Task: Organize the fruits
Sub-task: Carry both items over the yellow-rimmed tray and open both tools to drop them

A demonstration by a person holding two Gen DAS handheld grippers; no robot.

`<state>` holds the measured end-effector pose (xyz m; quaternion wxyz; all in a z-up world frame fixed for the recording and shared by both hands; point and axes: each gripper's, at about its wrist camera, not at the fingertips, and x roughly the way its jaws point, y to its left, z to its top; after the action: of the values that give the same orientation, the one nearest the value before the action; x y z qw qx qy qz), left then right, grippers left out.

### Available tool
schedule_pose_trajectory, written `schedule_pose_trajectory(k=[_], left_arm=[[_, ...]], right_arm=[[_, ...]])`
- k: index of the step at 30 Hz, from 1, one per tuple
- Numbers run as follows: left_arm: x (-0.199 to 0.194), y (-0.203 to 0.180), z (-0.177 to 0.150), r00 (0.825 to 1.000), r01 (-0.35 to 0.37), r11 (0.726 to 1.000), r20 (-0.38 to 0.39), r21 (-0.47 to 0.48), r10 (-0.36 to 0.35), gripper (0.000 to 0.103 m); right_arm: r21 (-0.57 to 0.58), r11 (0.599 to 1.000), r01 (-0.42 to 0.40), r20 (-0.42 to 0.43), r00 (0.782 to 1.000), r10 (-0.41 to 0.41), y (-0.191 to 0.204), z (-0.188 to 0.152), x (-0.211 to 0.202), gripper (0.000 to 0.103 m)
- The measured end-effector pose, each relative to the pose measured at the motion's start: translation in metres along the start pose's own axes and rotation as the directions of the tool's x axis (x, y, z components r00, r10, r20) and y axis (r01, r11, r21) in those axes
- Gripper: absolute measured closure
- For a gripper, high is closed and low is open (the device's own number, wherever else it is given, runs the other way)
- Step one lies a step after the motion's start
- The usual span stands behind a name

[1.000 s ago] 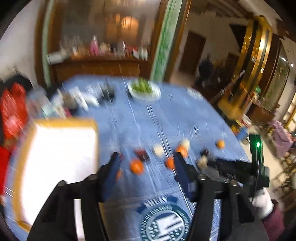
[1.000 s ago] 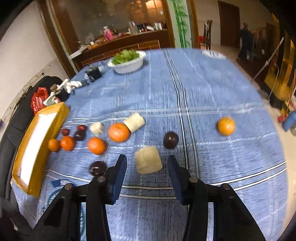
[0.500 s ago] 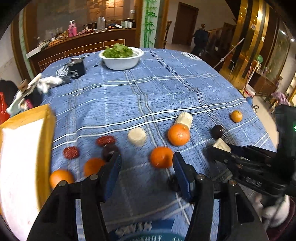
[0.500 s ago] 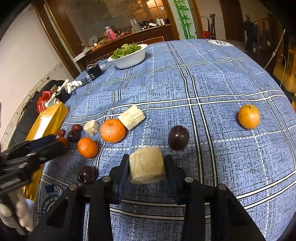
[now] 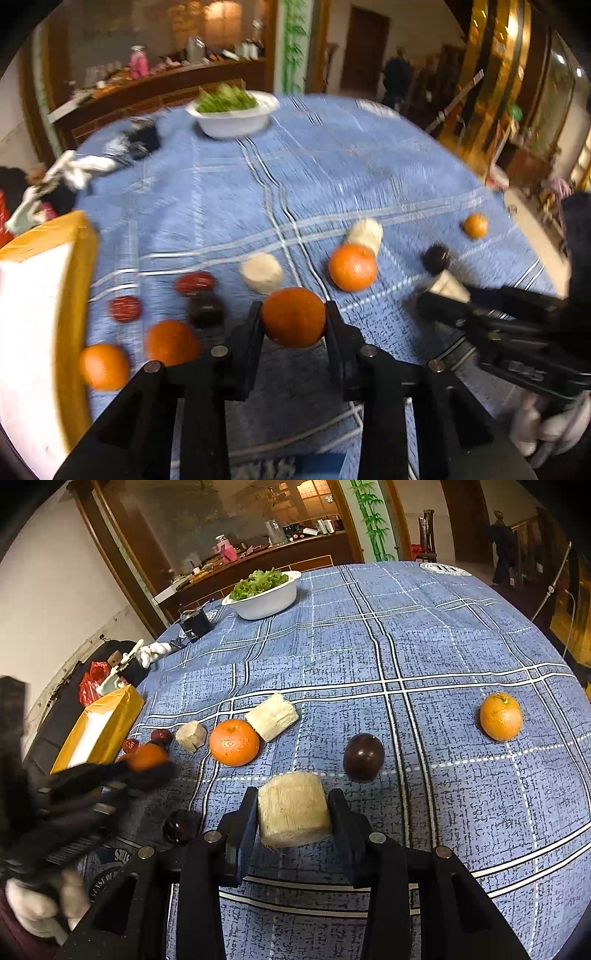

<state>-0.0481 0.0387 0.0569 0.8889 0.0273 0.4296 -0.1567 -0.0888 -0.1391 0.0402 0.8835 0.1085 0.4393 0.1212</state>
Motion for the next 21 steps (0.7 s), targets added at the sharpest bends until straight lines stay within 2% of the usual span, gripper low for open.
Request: schedule_pose_trajectory(k=[5, 8, 10, 13, 16, 19, 21], left_arm=[[-0.071, 0.040, -0.007, 0.992, -0.033, 0.992, 0.113, -0.125, 0.047, 0.073], [-0.109, 0.079, -0.017, 0.983, -0.093, 0.971, 0.133, -0.222, 0.124, 0.072], [-0.129, 0.111, -0.026, 0.976, -0.126, 0.949, 0.136, -0.288, 0.171, 0.072], [-0.154, 0.159, -0.045, 0.962, -0.173, 0.907, 0.132, -0.383, 0.239, 0.072], [-0.162, 0.197, -0.063, 0.949, -0.218, 0.865, 0.108, -0.452, 0.296, 0.072], [-0.161, 0.224, -0.081, 0.934, -0.271, 0.824, 0.073, -0.497, 0.351, 0.072], [-0.159, 0.237, -0.093, 0.925, -0.302, 0.808, 0.049, -0.505, 0.376, 0.072]], right_arm=[[-0.032, 0.998, 0.052, 0.070, 0.996, -0.050, 0.005, 0.000, -0.010, 0.062], [-0.030, 0.994, 0.103, 0.103, 0.990, -0.100, 0.007, 0.002, -0.017, 0.062], [-0.028, 0.995, 0.093, 0.109, 0.990, -0.089, 0.017, 0.005, -0.027, 0.062], [-0.085, 0.996, -0.015, 0.127, 0.992, 0.025, 0.062, 0.012, -0.052, 0.062], [-0.196, 0.969, -0.149, 0.096, 0.981, 0.170, 0.132, 0.018, -0.060, 0.061], [-0.280, 0.915, -0.290, -0.023, 0.955, 0.296, 0.206, 0.010, -0.038, 0.061], [-0.326, 0.888, -0.324, -0.101, 0.946, 0.308, 0.248, -0.002, -0.013, 0.061]])
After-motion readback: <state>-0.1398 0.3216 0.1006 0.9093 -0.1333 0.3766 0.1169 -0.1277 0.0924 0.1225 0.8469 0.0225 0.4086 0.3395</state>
